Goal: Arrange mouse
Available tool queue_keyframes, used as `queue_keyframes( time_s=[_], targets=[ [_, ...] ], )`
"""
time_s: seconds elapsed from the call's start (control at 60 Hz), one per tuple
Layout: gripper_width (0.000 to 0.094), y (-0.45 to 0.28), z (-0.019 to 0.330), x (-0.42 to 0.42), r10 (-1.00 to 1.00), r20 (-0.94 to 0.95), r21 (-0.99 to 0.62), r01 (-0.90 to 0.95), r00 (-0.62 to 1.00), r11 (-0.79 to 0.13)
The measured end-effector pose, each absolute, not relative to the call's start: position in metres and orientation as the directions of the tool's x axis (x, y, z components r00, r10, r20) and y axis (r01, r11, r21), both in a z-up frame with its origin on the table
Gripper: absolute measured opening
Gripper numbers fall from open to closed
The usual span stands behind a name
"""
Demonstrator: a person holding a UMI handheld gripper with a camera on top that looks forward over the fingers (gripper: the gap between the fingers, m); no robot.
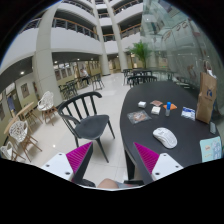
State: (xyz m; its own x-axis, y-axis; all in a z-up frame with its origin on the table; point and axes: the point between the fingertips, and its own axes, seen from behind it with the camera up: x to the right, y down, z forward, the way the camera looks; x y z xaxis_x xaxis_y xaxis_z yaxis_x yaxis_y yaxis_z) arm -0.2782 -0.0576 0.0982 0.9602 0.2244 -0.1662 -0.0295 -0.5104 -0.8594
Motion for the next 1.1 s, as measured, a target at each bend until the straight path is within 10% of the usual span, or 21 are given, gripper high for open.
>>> queue_keyframes(
  time_s=[1.1],
  targets=[
    [0.0811, 0.077, -0.021, -0.073, 0.074, 0.004, -0.724, 0.054, 0.997, -0.687]
  ],
)
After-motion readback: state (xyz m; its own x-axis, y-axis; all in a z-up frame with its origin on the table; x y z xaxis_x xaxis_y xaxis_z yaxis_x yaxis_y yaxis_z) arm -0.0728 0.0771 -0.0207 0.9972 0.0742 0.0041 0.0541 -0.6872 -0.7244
